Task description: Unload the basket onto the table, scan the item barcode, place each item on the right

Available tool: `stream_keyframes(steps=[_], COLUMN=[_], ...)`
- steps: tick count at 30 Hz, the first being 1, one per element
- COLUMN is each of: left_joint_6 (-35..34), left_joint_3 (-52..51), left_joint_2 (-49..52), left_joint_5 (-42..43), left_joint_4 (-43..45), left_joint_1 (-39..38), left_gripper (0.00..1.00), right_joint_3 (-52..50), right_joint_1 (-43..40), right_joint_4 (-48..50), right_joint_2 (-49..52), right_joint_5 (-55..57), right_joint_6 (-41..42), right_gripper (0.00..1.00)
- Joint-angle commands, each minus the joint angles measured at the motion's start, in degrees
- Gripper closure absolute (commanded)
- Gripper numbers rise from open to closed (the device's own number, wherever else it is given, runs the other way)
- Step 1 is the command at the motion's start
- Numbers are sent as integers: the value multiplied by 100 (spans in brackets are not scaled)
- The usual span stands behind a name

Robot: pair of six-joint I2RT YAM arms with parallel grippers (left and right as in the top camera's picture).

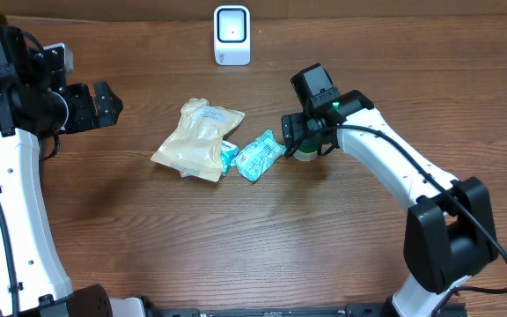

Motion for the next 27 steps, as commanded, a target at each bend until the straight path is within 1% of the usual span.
stream_keyframes(steps=[1,8,9,12,20,25,27], left_joint_6=[129,129,129,129,129,129,129], left_joint_3=[22,22,22,22,22,22,22], left_joint_2=[52,52,52,52,52,52,52], left_joint_5=[44,44,44,44,44,44,44], left_joint_4=[7,7,7,9,7,7,7], left_joint_1=[20,20,20,20,20,20,20], left_gripper=[0,0,0,0,0,1,1], right_joint_3=[-9,-15,-15,-15,-15,-15,-15], right_joint_1=[0,-4,-4,-4,-4,-7,-7], right_joint_4=[20,-114,-96,-122,-111,-122,-127], right_joint_2=[39,39,39,44,136,136,160], right_joint_5=[-26,-66,-68,-70,-90,-151,-223], right_joint_6=[24,22,24,24,48,68,66], right_gripper=[12,12,15,18,22,27,28])
